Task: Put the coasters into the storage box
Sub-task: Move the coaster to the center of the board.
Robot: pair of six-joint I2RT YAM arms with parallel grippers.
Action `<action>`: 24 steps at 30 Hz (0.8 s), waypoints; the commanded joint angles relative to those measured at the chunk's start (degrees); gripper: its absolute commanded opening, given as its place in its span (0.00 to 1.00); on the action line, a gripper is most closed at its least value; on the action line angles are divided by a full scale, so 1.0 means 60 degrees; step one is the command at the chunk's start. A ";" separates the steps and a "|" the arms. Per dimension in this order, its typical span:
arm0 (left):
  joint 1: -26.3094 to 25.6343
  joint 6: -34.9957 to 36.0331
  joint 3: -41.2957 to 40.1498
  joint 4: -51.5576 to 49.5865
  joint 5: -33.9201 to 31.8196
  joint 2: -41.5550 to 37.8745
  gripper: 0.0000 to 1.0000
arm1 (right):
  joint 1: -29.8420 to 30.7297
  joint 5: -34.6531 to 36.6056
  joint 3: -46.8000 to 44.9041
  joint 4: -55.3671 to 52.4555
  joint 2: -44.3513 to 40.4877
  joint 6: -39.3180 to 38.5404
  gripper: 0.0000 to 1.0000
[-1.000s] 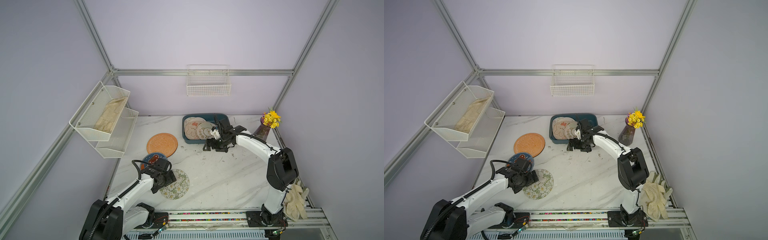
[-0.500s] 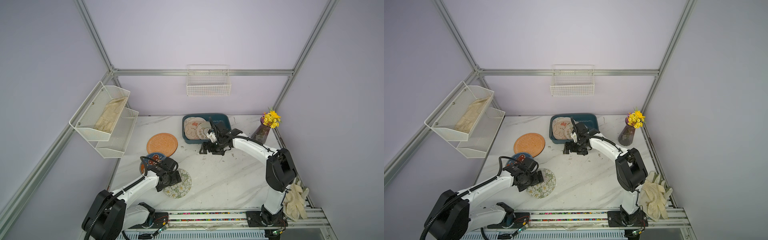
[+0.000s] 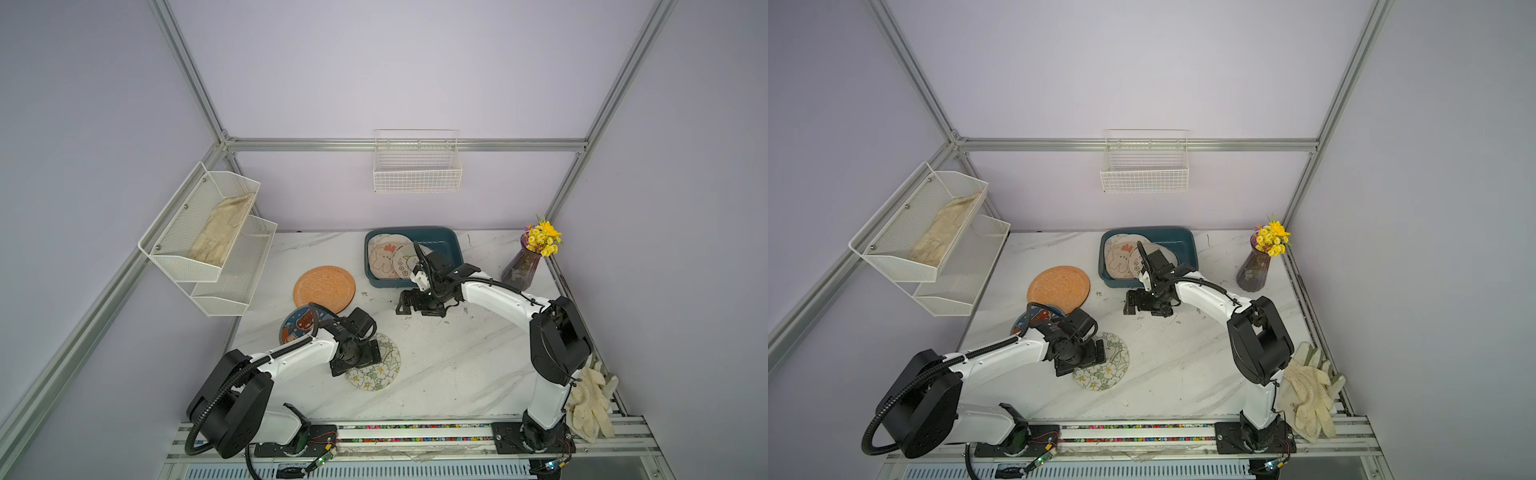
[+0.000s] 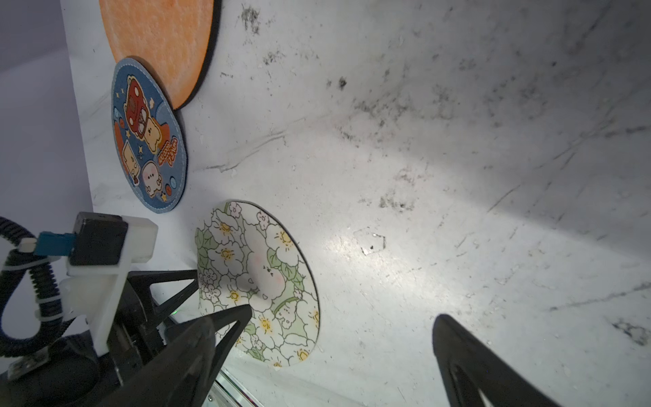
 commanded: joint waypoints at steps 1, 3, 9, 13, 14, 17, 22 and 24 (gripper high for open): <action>-0.0275 0.0241 0.0725 0.0611 0.0660 0.0588 1.00 | 0.0231 -0.0022 -0.0230 0.0196 -0.0026 0.0165 0.97; -0.0423 0.0349 0.0965 0.0620 0.0693 0.0781 1.00 | 0.0336 -0.0027 -0.0386 0.0314 0.0012 0.0241 0.97; -0.0711 0.0574 0.1311 0.0510 0.0677 0.1048 1.00 | 0.0738 0.0145 -0.0885 0.0556 0.0189 0.0279 0.97; -0.0706 0.0469 0.1124 -0.0116 0.0046 0.0692 1.00 | 0.1016 0.0371 -0.1218 0.0684 0.0389 0.0224 0.92; -0.0711 0.0390 0.1000 -0.0244 -0.0111 0.0572 1.00 | 0.1090 0.0411 -0.1268 0.0703 0.0448 0.0209 0.90; -0.0686 0.0101 0.0812 -0.0581 -0.0525 0.0327 1.00 | 0.1307 0.0575 -0.1337 0.0703 0.0596 0.0162 0.81; -0.0627 -0.0023 0.0638 -0.0410 -0.0630 0.0263 1.00 | 0.1532 0.0889 -0.1465 0.0702 0.0736 0.0129 0.68; -0.0627 -0.0042 0.0609 -0.0251 -0.0614 0.0329 1.00 | 0.1560 0.1017 -0.1500 0.0663 0.0789 0.0089 0.65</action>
